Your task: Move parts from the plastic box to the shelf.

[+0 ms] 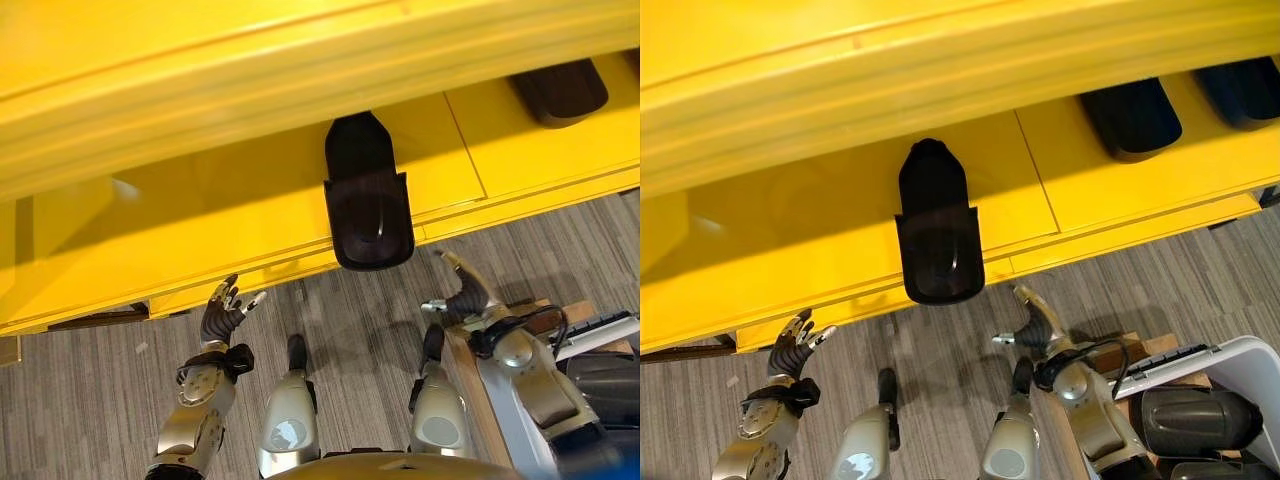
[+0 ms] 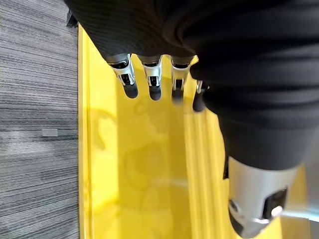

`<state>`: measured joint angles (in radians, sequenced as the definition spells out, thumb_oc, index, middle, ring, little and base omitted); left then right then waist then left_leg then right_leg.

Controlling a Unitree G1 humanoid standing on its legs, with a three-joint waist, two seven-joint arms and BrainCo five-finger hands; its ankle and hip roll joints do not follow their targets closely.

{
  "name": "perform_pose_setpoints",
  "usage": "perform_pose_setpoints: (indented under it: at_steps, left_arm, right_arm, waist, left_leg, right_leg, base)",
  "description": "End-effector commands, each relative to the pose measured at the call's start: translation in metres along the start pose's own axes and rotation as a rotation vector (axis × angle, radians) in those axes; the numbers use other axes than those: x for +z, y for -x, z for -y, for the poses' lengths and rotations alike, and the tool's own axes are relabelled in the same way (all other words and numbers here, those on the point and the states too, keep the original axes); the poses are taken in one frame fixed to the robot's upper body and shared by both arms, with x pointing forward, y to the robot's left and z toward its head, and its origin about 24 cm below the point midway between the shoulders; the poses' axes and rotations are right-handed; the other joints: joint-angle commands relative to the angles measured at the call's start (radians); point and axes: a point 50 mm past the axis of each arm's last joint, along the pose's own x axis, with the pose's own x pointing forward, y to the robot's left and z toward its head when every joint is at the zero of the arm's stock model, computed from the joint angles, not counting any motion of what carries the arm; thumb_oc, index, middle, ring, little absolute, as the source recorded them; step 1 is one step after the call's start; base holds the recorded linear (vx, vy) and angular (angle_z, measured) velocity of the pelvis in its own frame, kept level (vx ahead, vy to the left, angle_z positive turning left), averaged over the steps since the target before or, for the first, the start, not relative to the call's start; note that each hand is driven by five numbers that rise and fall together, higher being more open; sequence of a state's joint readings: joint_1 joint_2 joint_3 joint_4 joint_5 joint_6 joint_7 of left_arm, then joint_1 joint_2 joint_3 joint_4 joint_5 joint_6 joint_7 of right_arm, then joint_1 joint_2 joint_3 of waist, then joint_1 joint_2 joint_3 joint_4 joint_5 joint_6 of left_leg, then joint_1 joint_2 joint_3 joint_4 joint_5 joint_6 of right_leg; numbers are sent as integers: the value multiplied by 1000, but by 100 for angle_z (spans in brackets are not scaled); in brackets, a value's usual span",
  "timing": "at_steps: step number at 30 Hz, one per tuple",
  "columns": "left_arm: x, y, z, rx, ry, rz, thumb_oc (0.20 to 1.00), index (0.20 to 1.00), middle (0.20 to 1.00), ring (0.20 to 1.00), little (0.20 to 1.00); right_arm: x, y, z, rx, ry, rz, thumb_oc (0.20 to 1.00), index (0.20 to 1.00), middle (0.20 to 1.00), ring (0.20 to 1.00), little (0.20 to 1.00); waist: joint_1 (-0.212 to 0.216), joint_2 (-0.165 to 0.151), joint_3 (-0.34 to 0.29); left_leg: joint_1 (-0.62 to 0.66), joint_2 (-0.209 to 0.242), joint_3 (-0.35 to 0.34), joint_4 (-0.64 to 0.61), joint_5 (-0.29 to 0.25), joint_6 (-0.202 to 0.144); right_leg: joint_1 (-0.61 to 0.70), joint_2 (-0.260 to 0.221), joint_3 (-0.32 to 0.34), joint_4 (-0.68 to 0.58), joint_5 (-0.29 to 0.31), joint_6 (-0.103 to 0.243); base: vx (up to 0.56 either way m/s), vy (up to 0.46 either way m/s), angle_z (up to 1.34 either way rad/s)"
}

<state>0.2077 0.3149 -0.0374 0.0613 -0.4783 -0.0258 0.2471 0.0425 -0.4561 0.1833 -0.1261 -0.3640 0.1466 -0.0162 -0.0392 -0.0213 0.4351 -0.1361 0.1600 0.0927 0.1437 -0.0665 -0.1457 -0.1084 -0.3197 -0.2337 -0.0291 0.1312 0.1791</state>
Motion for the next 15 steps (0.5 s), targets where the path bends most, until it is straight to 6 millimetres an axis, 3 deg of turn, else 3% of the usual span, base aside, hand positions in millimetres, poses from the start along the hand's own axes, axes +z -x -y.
perform_pose_setpoints:
  at_steps: [1,5,15]
  left_arm:
    - [19,0,-14,30,-57,99,1000,1000,1000,1000,1000]
    - [18,2,-16,35,-55,95,1000,1000,1000,1000,1000]
    - [35,4,-14,-22,-169,183,1000,1000,1000,1000,1000]
  right_arm:
    - [13,2,15,-82,-10,87,1000,1000,1000,1000,1000]
    - [19,10,31,-170,-52,135,1000,1000,1000,1000,1000]
    - [31,13,46,-236,-166,236,1000,1000,1000,1000,1000]
  waist:
    - [-5,-30,-57]
    - [-17,-38,-65]
    - [-23,-37,-71]
  left_leg:
    - [-25,-9,29,75,-51,55]
    - [-7,12,32,91,-58,49]
    - [-2,34,28,128,-70,40]
  right_leg:
    - [-85,-84,64,212,-98,27]
    - [-87,-68,75,239,-117,22]
    - [-96,-52,85,301,-151,19]
  base:
    - [-20,-18,-6]
    - [-13,-27,-11]
    - [-5,-9,-2]
